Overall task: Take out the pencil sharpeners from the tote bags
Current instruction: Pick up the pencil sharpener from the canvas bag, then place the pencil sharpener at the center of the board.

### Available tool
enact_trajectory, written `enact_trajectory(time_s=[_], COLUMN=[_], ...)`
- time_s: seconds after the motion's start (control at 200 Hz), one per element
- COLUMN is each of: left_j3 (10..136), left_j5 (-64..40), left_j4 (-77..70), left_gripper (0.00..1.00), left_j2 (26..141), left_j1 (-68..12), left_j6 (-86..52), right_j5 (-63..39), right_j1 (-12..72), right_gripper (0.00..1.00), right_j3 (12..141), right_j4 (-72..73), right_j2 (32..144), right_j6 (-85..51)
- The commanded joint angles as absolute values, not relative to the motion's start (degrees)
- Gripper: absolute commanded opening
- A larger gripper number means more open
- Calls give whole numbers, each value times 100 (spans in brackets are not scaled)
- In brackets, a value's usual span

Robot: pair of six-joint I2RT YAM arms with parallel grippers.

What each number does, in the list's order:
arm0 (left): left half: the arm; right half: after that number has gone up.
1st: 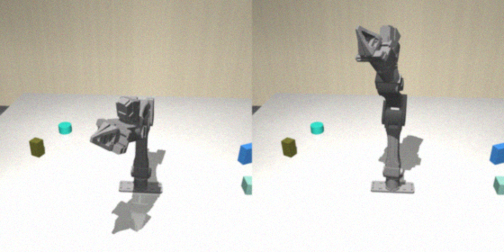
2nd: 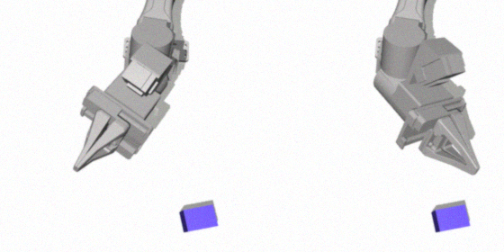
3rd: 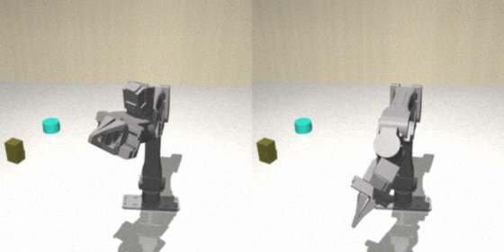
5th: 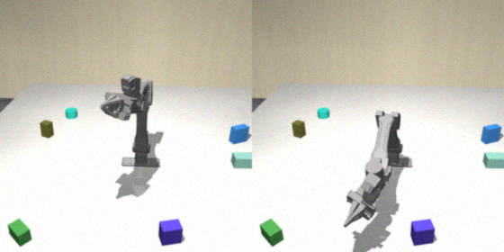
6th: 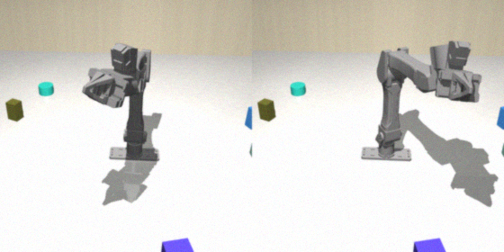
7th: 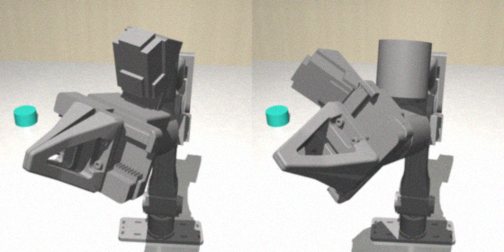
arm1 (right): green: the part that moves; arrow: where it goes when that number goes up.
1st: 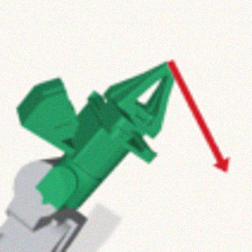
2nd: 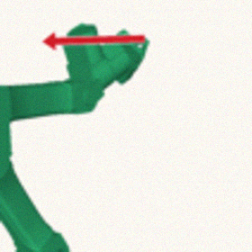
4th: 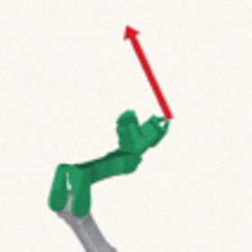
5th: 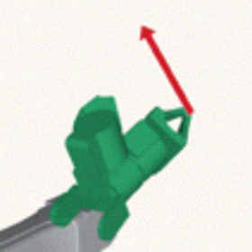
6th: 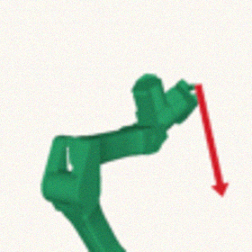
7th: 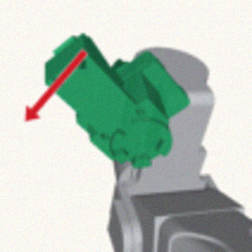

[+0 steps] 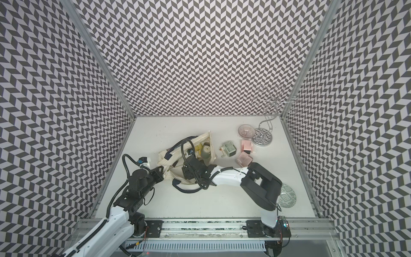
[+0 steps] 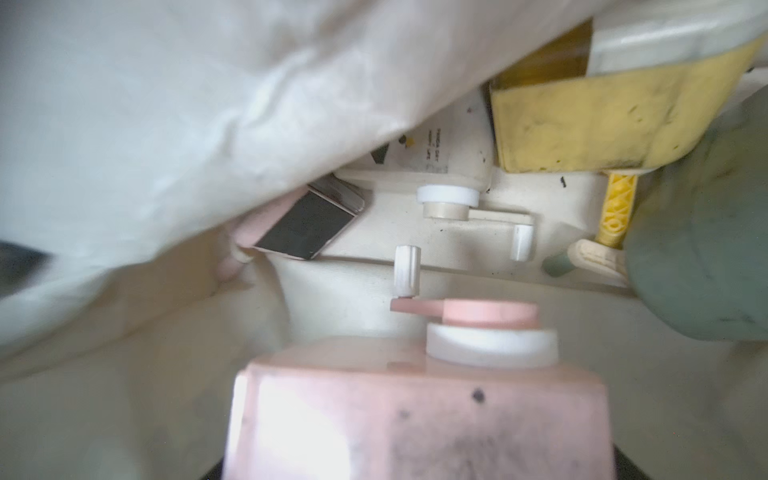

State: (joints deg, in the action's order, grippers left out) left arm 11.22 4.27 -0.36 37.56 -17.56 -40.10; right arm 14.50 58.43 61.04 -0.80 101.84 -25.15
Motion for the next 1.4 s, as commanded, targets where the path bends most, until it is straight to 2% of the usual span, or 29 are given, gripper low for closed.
enact_trajectory(time_s=[0.0,0.331,0.576,0.766,0.982,1.197,1.392], left_j3=[1177,1186,1187,1187,1176,1179,1169], left_j5=[690,686,672,655,651,633,626], left_j4=[344,340,312,325,302,308,324], left_gripper=[0,0,0,0,0,0,0], left_j2=[3876,3920,3938,3933,3902,3896,3863], left_j1=[-1736,-1740,-1740,-1737,-1740,-1740,-1740], left_j6=[-3967,-3964,-3970,-3957,-3958,-3948,-3947], right_j5=[1682,1852,3447,3650,3051,2561,2135], right_j1=[5873,5857,5673,4532,3226,2339,1720], right_gripper=[61,60,58,57,56,56,55], right_j3=[5899,5337,5046,4210,2777,1963,2089], right_j4=[821,1570,1153,412,284,324,421], right_j2=[9436,8144,6838,6036,5266,5392,5719], right_j6=[-2578,-2537,-2257,-3080,-3778,-4276,-4267])
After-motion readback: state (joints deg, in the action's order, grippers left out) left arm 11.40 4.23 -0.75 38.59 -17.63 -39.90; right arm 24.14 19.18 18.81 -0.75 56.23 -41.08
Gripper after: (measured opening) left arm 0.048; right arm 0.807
